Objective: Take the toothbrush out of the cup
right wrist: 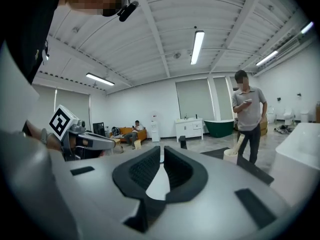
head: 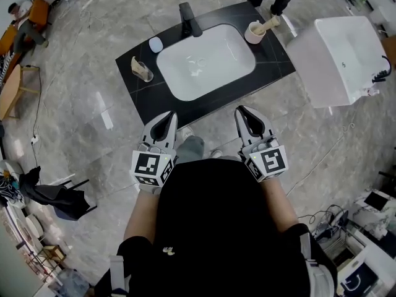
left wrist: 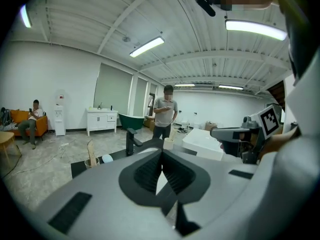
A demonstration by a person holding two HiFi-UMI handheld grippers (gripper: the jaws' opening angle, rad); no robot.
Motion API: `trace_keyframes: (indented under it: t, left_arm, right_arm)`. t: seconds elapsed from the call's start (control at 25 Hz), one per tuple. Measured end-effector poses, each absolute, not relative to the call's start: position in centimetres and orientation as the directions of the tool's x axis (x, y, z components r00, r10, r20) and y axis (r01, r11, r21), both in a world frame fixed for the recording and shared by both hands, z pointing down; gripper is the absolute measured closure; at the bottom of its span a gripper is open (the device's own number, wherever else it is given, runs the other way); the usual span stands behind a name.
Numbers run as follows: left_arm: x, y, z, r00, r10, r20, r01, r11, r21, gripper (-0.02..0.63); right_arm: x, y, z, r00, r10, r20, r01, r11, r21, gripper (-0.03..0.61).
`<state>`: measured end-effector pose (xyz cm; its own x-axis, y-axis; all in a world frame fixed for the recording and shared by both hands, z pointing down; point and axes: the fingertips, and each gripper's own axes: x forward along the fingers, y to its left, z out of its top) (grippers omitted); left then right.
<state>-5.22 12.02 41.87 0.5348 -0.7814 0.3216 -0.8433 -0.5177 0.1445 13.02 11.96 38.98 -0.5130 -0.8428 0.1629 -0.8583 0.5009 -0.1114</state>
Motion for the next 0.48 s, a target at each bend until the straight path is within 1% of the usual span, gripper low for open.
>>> trace_keyframes:
  t: [0.48]
  left_arm:
    - [-13.8, 4.4, 42.9, 0.543, -0.776, 0.321, -0.839, -0.511, 0.184, 0.591]
  right_arm:
    - [4.9, 3.6, 38.6, -0.496, -0.846, 0.195, -0.868, 0.481, -0.120, 0.532]
